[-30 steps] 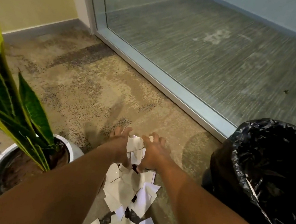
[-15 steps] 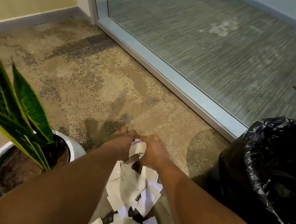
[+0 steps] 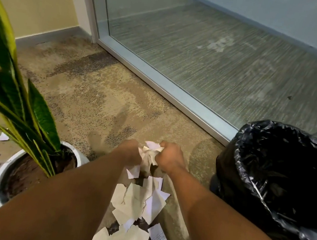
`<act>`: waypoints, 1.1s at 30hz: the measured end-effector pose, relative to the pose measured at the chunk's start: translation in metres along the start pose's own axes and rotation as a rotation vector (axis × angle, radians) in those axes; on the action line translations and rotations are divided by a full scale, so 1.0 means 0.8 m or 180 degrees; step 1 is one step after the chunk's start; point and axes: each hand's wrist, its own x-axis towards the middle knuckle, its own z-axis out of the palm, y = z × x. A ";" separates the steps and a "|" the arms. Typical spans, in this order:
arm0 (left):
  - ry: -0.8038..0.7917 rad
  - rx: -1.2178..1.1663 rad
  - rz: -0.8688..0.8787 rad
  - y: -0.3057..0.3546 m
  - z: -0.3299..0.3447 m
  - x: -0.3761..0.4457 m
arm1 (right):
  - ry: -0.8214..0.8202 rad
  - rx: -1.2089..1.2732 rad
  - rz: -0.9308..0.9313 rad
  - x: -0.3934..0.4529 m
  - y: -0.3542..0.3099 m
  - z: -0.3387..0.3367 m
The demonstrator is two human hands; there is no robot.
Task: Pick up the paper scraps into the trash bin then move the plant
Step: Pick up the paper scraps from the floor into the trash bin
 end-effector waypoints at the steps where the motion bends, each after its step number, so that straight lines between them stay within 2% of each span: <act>1: 0.0060 -0.0114 0.0010 0.005 -0.004 -0.004 | 0.0087 0.0055 -0.0015 -0.003 -0.004 -0.010; 8: 0.0358 -0.1031 0.0274 0.057 -0.024 -0.038 | 0.0713 0.0297 -0.0106 -0.027 -0.030 -0.081; 16: 0.0814 -0.1299 0.0778 0.142 -0.068 -0.055 | 0.1359 0.0262 -0.0234 -0.055 -0.036 -0.184; 22: 0.0912 -0.1360 0.1146 0.209 -0.084 -0.057 | 0.1637 0.0444 -0.0103 -0.088 -0.013 -0.254; 27: 0.0476 -0.1204 0.1601 0.280 -0.070 -0.078 | 0.1881 0.0724 0.0126 -0.121 0.033 -0.299; 33: 0.0332 -0.0713 0.1896 0.342 -0.042 -0.099 | 0.2035 0.0741 0.0631 -0.143 0.091 -0.323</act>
